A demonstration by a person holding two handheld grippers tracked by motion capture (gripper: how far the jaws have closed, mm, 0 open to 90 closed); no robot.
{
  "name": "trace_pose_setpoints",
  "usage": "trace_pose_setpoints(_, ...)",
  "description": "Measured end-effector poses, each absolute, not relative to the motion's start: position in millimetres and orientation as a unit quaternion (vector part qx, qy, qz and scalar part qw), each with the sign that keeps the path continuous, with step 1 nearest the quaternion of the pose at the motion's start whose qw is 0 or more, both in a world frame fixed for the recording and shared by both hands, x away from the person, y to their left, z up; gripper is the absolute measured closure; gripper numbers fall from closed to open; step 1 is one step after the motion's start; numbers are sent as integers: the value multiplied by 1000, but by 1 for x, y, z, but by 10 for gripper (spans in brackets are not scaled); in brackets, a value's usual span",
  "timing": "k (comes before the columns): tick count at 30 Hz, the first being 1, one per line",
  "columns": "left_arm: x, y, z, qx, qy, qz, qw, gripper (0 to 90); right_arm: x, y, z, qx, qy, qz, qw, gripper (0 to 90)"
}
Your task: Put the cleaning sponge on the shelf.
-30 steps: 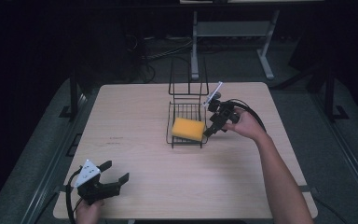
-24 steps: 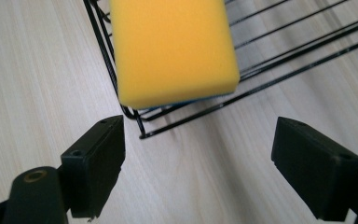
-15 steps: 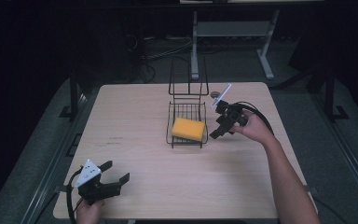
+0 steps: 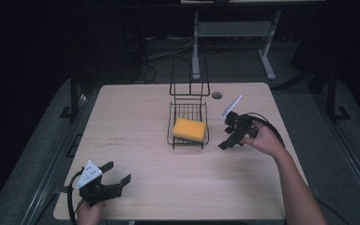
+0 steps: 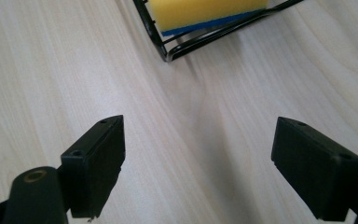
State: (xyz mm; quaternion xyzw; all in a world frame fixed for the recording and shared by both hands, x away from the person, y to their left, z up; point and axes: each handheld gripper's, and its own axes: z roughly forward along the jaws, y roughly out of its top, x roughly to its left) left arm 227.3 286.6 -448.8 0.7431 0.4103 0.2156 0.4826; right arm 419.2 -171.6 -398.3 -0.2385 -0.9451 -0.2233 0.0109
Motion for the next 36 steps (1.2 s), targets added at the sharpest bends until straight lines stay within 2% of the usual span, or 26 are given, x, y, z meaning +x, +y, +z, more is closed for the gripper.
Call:
trace_pose_setpoints(23,228,287,-449,745,409,217,479,140,390,-191,-411,-246,-943,-223,13,171)
trace_pose_setpoints(36,228,288,-450,745,410,217,479,141,360,-198,-423,-236,-948,-214,6,171)
